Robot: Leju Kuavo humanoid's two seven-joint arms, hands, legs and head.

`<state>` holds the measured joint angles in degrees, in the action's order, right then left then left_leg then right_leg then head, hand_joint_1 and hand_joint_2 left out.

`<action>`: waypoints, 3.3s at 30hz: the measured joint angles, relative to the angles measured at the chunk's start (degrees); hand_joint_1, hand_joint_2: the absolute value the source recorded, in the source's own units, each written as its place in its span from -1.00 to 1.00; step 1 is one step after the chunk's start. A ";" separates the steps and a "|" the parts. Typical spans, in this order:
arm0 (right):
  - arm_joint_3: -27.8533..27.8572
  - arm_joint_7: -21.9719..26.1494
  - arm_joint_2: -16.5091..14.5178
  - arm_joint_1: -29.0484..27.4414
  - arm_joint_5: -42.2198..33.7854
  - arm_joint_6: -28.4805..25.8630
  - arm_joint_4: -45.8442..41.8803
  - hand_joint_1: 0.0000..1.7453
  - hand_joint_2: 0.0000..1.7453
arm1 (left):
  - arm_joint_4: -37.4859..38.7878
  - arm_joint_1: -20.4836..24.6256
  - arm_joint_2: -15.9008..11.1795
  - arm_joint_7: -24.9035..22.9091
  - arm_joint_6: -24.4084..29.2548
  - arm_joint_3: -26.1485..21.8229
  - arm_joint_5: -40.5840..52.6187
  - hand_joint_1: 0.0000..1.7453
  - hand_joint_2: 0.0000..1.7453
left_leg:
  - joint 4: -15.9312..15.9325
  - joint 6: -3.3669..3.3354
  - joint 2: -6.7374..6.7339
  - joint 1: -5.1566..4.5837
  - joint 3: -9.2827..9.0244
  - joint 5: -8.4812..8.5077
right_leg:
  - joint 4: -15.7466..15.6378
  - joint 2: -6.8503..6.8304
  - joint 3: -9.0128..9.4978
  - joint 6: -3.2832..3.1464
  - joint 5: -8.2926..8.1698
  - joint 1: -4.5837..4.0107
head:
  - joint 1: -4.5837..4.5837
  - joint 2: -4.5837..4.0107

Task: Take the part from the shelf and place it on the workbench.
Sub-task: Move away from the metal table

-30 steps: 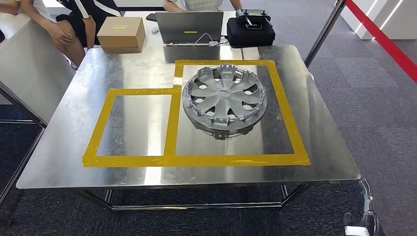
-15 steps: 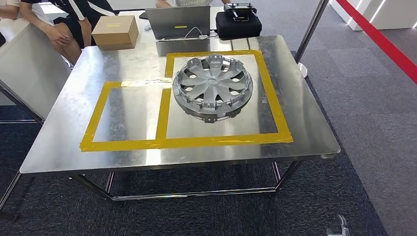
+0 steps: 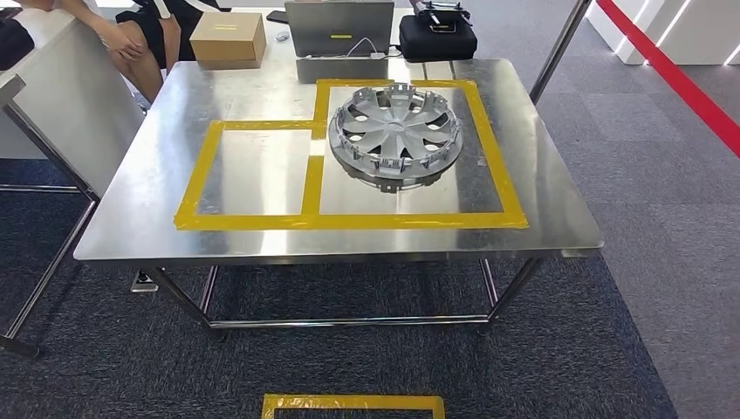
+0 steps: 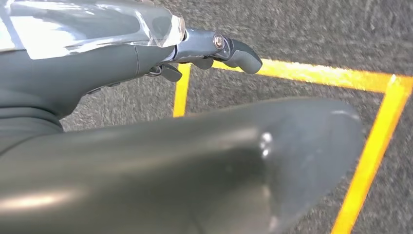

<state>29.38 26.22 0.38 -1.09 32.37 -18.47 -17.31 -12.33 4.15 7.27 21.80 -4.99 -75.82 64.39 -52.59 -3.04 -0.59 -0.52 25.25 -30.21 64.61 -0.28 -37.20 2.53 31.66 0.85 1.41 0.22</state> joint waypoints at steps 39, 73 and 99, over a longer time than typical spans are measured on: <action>-2.86 -7.88 -0.08 2.26 4.88 11.95 5.60 -1.00 -1.00 | 0.14 0.71 -0.63 0.12 -1.19 1.64 2.46 -1.00 -1.00 | -2.33 0.29 -0.14 -0.67 4.62 2.27 | -5.87 0.00 9.78 -1.73 -2.38 -0.67 | -0.28 0.00; 2.18 -16.68 -0.09 3.23 -0.36 22.63 5.97 -1.00 0.00 | 0.43 1.09 -0.43 -3.34 -1.08 1.64 2.76 -1.00 1.00 | -3.13 1.91 -0.25 -0.20 8.24 6.02 | -11.14 -0.04 14.76 -1.95 0.33 -0.44 | 0.03 0.00; -1.79 -21.54 -0.45 1.03 -9.25 22.07 4.06 -1.00 1.00 | -0.96 -2.54 -2.23 -7.78 -1.02 19.68 -15.33 -1.00 1.00 | -3.03 1.73 0.28 -0.06 3.46 1.16 | -9.03 -0.57 8.80 -1.92 -3.61 -0.49 | 0.18 0.00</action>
<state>27.59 4.68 -0.07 -0.06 23.12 3.60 -13.25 -13.29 1.60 5.04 14.01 -6.01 -56.14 49.06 -55.62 -1.31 -0.31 -0.58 28.71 -29.05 55.58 -0.85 -28.40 0.61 28.05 0.36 1.60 0.22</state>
